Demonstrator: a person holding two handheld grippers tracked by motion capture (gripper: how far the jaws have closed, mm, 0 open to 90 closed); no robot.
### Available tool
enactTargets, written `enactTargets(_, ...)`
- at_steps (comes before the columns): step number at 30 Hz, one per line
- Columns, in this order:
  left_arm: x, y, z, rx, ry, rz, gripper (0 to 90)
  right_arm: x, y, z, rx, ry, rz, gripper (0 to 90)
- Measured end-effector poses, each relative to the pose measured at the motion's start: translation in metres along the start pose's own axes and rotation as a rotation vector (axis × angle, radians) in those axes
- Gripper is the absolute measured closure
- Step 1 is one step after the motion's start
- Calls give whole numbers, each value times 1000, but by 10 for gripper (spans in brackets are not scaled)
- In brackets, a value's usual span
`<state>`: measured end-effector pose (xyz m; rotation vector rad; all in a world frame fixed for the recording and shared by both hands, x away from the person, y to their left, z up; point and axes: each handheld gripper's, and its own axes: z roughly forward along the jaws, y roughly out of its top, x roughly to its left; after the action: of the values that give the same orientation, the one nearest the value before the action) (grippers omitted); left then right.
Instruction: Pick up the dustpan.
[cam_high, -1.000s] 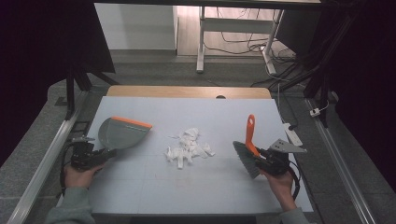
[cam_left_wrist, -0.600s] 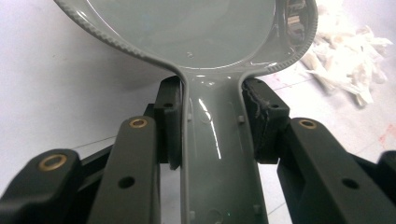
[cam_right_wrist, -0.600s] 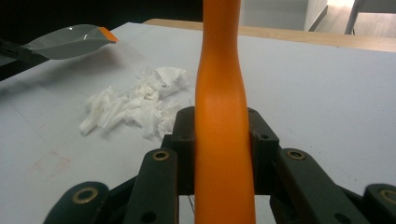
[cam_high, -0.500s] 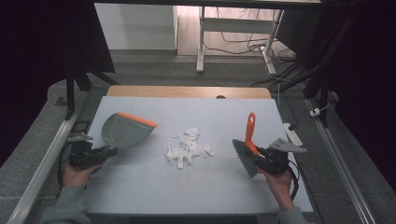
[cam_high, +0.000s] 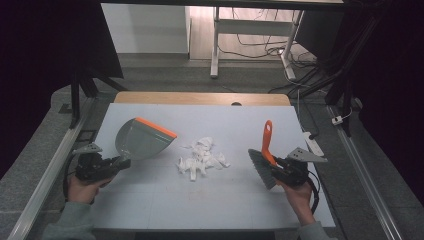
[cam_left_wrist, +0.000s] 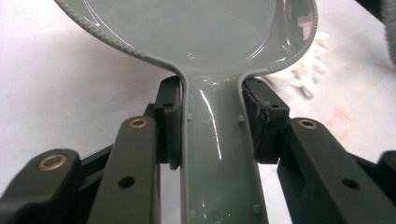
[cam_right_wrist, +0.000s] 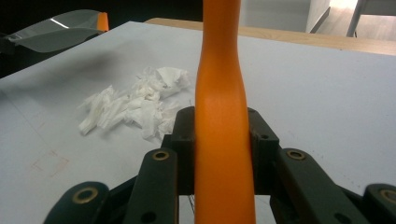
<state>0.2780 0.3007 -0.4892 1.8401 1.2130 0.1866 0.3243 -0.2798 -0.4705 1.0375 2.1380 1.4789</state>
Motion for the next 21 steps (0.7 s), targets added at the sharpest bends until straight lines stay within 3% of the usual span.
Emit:
enactTargets(13,-25,3,-14,8,-73,92,615,0,0,-1,3,1,-9,701)
enactTargets(21,-34,0,-18,33,-92,121,615,-1,0,-1,6,-4,-12,701)
